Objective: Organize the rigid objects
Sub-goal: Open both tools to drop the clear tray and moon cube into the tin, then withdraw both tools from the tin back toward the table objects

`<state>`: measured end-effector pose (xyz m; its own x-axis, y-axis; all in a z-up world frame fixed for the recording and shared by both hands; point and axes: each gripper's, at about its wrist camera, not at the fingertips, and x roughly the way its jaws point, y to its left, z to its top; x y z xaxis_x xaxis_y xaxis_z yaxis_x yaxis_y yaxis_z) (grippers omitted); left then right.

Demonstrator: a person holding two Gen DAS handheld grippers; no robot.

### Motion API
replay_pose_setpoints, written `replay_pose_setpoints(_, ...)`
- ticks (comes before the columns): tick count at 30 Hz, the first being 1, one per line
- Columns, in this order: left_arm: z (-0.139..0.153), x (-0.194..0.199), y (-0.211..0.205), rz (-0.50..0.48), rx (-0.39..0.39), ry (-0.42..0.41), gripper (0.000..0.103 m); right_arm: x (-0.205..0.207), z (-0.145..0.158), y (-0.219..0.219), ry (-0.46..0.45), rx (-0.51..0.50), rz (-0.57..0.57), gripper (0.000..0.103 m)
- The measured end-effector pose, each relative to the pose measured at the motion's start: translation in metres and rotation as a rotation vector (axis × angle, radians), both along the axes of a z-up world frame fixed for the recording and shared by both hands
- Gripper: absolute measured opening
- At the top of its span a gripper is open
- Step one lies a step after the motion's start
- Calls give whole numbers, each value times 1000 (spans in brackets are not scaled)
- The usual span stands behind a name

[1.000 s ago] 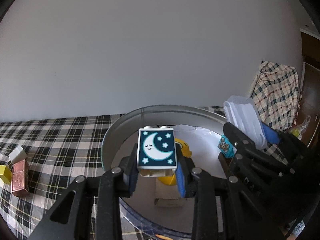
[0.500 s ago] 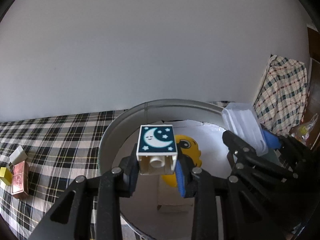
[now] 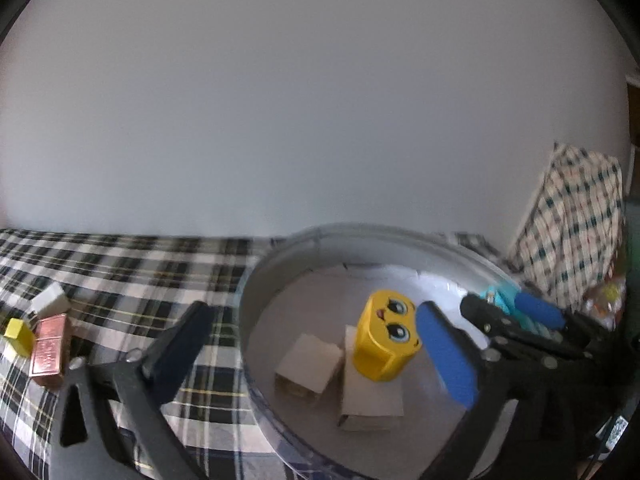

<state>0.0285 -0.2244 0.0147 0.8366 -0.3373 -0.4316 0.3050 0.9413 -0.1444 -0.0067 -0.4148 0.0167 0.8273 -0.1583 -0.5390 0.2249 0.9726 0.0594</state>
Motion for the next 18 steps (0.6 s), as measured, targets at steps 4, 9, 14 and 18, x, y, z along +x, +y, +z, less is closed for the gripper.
replay_pose_setpoints(4, 9, -11, 5, 10, -1, -86, 103, -4, 3, 1, -41, 19, 22, 84)
replay_pose_setpoints(9, 14, -15, 9, 36, -2, -108, 103, -9, 8, 10, -83, -7, 45, 84)
replay_pose_setpoints(14, 15, -14, 17, 97, 1, -114, 103, -12, 9, 9, -108, -6, 25, 84)
replay_pose_setpoints(18, 14, -13, 23, 126, -7, -111, 103, -17, 11, 7, -144, 10, 5, 84)
